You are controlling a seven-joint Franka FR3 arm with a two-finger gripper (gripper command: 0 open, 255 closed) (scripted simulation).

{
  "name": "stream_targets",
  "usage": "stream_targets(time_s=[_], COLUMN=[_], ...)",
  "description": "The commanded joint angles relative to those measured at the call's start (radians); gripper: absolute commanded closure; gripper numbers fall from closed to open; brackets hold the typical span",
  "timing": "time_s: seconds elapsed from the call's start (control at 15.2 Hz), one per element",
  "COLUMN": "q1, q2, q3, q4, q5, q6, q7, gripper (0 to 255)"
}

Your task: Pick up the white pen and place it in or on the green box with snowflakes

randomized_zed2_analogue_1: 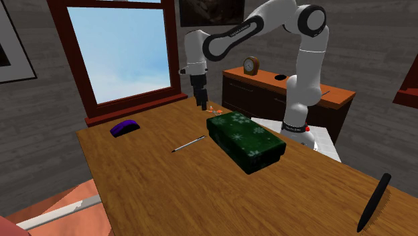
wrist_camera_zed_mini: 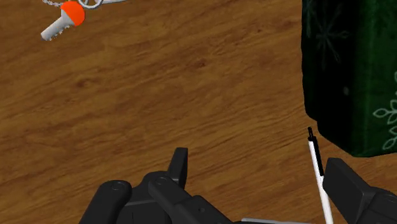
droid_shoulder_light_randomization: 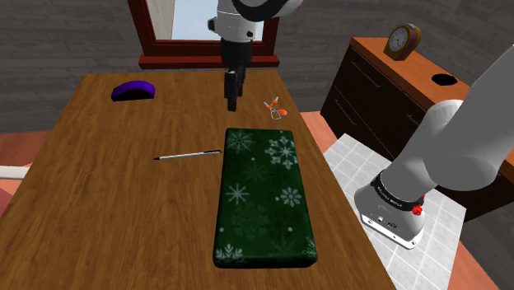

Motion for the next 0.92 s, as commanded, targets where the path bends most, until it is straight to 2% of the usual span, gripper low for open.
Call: stream_targets(time_s=[0.0,0.86], q1=[0.015,0.123], q2=[0.059,0.4], q3=[0.015,0.12], q4=[0.048,0.385], q5=[0.01,0.017], q6=[0.014,0.042], q7=[-0.027,-0.146], gripper=[0,0])
